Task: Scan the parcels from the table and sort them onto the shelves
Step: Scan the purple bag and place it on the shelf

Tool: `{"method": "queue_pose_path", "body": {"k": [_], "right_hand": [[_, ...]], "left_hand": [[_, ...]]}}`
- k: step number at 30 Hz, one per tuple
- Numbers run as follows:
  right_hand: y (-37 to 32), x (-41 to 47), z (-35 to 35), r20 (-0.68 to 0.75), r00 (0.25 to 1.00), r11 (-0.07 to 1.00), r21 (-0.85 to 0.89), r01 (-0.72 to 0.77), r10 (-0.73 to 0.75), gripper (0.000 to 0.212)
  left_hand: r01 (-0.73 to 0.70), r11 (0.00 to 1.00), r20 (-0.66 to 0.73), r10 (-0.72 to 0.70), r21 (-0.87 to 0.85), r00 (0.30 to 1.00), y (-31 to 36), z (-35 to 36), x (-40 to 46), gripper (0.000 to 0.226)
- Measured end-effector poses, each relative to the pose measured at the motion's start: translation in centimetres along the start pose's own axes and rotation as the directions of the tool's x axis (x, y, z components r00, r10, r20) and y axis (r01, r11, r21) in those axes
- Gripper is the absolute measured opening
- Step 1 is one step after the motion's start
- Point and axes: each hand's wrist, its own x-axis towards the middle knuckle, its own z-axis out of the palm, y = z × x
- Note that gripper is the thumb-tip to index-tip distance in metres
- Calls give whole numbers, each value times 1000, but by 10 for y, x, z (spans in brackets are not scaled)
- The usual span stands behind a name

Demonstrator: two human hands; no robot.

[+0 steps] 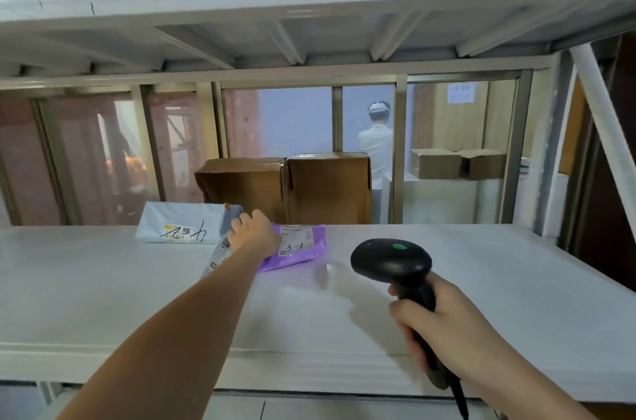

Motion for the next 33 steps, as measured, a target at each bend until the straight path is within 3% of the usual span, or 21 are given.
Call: {"method": "queue_pose_path", "body": {"k": [3, 7, 11, 16, 26, 33], "right_hand": [[-4, 0, 0, -16, 1000, 1000, -21, 5, -5, 10], [-9, -10, 0, -85, 996, 999, -36, -1, -2, 10], [-8, -42, -4, -162, 986, 999, -33, -37, 32, 11], [0, -117, -13, -287, 949, 990, -22, -142, 130, 6], [10, -304, -67, -594, 769, 943, -49, -330, 238, 7], [18, -426, -122, -739, 610, 925, 45, -377, 285, 7]], "left_hand": [[-132, 990, 4, 132, 40, 991, 10, -7, -13, 64], [-341, 932, 14, 345, -125, 939, 45, -15, -39, 56], [-462, 819, 108, 522, -340, 846, 90, -17, -84, 66], [-563, 739, 295, 668, -370, 684, 134, -3, -151, 85], [-725, 530, 310, 847, -440, 431, 222, 23, -334, 87], [-740, 376, 245, 926, -557, 287, 281, 24, -471, 66]]}}
